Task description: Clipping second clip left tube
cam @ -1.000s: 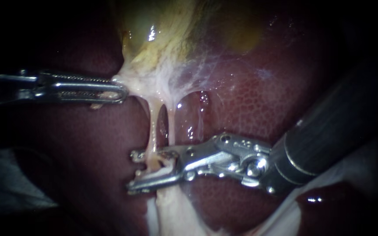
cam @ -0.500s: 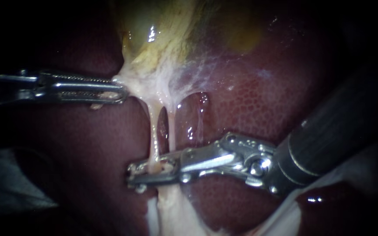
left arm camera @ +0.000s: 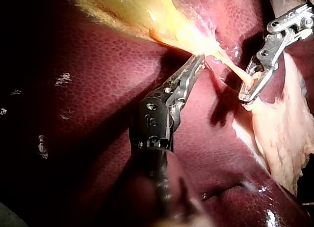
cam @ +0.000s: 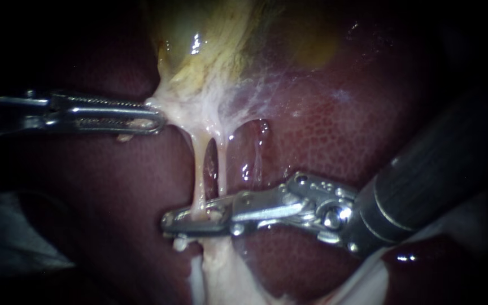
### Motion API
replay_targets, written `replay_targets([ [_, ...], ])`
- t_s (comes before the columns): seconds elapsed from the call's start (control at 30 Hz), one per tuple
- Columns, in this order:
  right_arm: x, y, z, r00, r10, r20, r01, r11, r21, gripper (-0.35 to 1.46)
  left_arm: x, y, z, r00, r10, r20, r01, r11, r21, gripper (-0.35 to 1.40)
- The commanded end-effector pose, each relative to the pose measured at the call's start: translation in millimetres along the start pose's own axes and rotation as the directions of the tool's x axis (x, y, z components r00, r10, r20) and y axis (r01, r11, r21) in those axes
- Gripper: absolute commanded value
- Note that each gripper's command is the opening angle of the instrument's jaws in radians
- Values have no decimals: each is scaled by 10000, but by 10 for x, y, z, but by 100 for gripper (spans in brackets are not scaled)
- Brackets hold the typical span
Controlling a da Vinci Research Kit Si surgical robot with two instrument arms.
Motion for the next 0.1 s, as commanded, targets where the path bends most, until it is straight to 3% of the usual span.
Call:
replay_targets([
  [0.03, -2, 1, 0, 10000, -10, 11, 10, 10000, 9, -35, 0, 0, 0, 10000, 5, -1, -5, 10000, -3, -35],
  [0.1, -2, 1, 0, 10000, -19, 13, 19, 10000, 11, -35, 0, 0, 0, 10000, 4, -2, -4, 10000, -1, -35],
])
